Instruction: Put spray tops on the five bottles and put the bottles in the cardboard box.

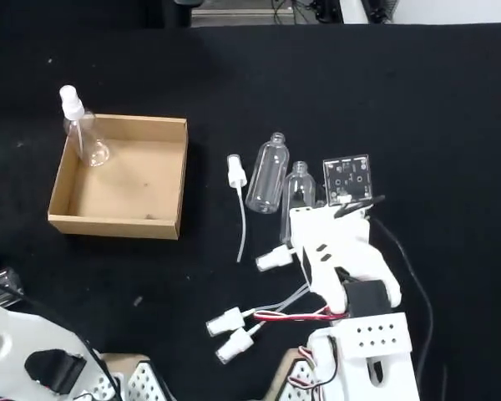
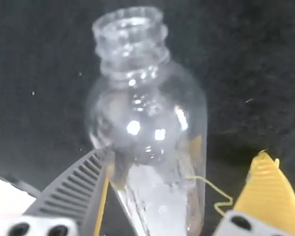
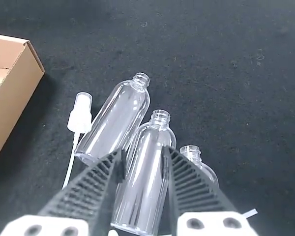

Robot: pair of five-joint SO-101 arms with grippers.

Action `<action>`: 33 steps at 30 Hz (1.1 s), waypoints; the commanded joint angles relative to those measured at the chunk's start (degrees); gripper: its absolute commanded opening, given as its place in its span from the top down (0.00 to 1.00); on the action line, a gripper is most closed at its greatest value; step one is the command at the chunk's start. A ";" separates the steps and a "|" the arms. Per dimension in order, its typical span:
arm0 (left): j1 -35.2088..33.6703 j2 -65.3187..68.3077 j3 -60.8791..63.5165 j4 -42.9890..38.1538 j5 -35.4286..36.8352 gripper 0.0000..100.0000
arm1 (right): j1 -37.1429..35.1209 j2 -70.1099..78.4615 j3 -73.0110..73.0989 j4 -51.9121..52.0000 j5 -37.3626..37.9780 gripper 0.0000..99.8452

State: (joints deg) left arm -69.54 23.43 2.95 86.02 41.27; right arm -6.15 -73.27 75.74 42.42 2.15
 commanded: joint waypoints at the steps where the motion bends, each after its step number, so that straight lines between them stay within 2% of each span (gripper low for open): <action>1: 0.75 0.00 -3.12 -0.18 -3.87 0.60 | 0.53 -1.36 -3.91 -1.14 -0.26 0.89; 21: 0.75 -0.09 -8.75 1.67 -4.31 0.61 | 0.53 -1.36 -3.91 -1.23 -0.26 0.89; 23: 0.75 -0.09 -8.75 1.41 -4.31 0.68 | 0.53 -1.36 -3.91 -1.23 -0.26 0.89; 27: 0.04 0.09 -9.19 0.53 -5.36 0.96 | 0.53 -1.36 -3.91 -1.23 -0.26 0.89; 28: -0.13 0.09 -9.19 0.00 -6.86 0.98 | 0.53 -1.36 -3.91 -1.23 -0.26 0.89; 31: -0.04 0.00 -9.19 -0.53 -9.93 0.91 | 0.53 -1.36 -3.91 -1.23 -0.26 0.89; 33: -0.04 -0.09 -9.19 -0.35 -13.01 0.95 | 0.53 -1.36 -3.91 -1.32 -0.26 0.89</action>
State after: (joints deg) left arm -68.75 24.13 -3.30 85.93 32.22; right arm -6.15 -73.27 75.74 42.42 2.15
